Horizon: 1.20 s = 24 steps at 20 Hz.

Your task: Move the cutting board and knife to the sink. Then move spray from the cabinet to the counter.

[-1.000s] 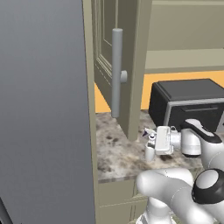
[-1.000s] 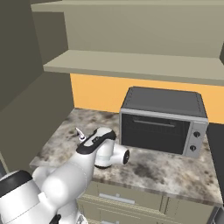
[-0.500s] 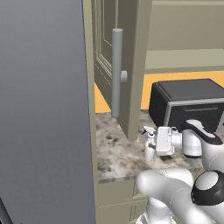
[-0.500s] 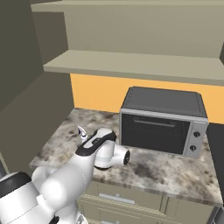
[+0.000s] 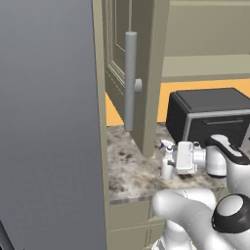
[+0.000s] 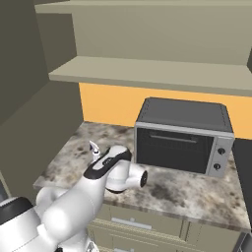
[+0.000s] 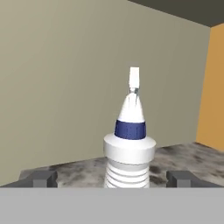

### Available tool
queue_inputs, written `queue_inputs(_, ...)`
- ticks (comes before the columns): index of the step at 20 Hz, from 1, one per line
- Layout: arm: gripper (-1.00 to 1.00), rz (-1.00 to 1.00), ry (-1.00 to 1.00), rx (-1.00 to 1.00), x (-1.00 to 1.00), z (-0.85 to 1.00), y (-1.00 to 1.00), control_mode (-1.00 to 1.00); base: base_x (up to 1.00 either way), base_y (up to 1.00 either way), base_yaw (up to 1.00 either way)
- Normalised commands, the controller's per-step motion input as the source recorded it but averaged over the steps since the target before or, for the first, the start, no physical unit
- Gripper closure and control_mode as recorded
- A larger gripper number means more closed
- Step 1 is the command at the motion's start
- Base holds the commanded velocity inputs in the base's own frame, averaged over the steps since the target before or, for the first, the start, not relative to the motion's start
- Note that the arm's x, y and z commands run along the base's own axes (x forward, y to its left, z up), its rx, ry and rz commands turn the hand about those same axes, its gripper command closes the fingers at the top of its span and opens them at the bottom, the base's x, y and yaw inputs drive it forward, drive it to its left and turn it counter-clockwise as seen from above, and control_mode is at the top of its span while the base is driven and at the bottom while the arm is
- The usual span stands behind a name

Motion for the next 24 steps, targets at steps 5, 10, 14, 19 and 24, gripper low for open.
queue_inputs(5,-1.0,-0.03,0.0,0.0,-0.12,0.09,-0.15,-1.0,0.0,0.0,0.0)
queue_inputs(10,-1.0,-0.09,0.0,0.0,-0.19,0.14,-0.19,-1.0,0.0,0.0,0.0)
queue_inputs(14,-1.0,-0.12,0.0,-0.01,-0.28,0.14,-0.06,-1.0,0.0,0.0,0.0)
queue_inputs(19,-1.0,-0.18,0.11,-0.12,-0.31,0.27,-0.02,-1.0,0.0,0.0,0.0)
queue_inputs(24,-1.0,-0.14,0.28,-0.2,-0.25,0.4,-0.02,-1.0,0.0,0.0,0.0)
